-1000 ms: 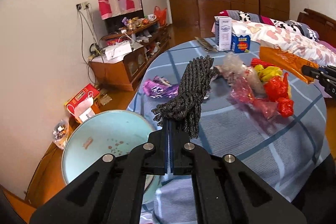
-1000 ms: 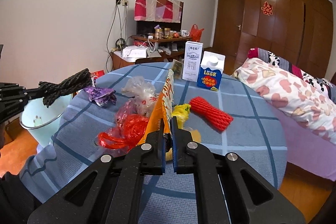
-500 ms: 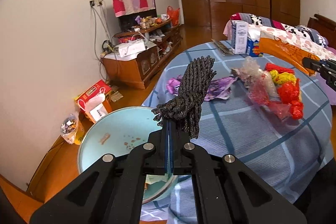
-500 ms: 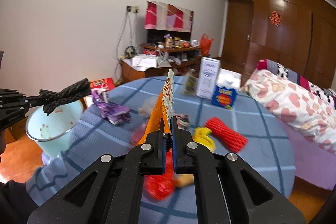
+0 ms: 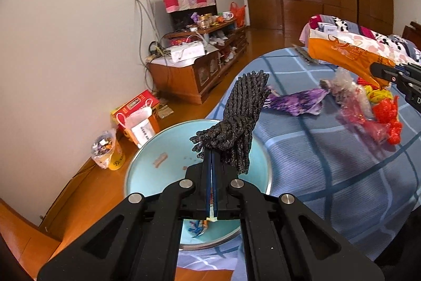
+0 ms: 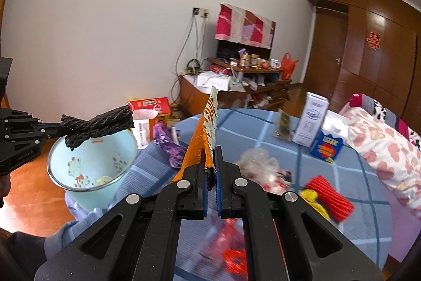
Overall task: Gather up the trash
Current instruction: 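Carry the black net and orange wrapper over the bin and release both, then grasp the red plastic bag on the table with the right tool, then grasp the purple wrapper with the left tool and lift it toward the bin, then carry the purple wrapper and red bag over the bin and open both tools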
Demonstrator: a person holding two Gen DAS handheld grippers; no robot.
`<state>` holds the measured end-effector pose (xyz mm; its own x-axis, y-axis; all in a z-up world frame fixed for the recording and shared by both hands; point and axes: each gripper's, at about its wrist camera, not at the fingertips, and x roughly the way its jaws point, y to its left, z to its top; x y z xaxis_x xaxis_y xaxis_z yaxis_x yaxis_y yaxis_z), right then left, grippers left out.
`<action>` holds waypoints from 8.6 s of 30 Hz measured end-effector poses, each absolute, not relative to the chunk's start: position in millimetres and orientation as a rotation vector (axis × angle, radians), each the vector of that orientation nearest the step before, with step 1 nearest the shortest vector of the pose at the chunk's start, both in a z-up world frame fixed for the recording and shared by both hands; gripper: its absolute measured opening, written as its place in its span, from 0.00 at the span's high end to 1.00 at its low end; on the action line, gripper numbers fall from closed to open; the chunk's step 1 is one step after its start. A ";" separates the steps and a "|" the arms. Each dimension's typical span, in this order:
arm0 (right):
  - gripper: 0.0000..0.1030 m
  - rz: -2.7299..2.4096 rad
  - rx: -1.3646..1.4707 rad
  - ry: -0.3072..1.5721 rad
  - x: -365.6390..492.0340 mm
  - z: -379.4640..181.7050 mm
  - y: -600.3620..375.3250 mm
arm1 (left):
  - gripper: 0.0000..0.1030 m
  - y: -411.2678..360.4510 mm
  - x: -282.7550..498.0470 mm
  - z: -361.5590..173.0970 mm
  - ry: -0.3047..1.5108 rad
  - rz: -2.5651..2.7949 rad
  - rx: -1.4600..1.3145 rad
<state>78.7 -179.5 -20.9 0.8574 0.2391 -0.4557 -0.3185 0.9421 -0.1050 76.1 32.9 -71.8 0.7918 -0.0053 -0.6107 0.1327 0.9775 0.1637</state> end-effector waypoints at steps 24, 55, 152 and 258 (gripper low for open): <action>0.95 0.444 -0.258 0.490 113.7 -40.2 -103.0 | 1.00 93.7 73.8 -76.2 0.680 0.081 0.174; 0.95 0.520 -0.309 0.493 111.3 -44.7 -63.8 | 1.00 114.3 70.1 -79.4 0.700 0.122 0.149; 0.90 0.137 -0.092 0.598 35.4 -58.9 -280.1 | 0.23 -16.8 96.9 -112.8 0.727 -0.063 0.195; 0.89 0.385 -0.196 0.569 114.4 -46.7 -120.9 | 0.93 50.4 84.7 -76.1 0.678 -0.053 0.167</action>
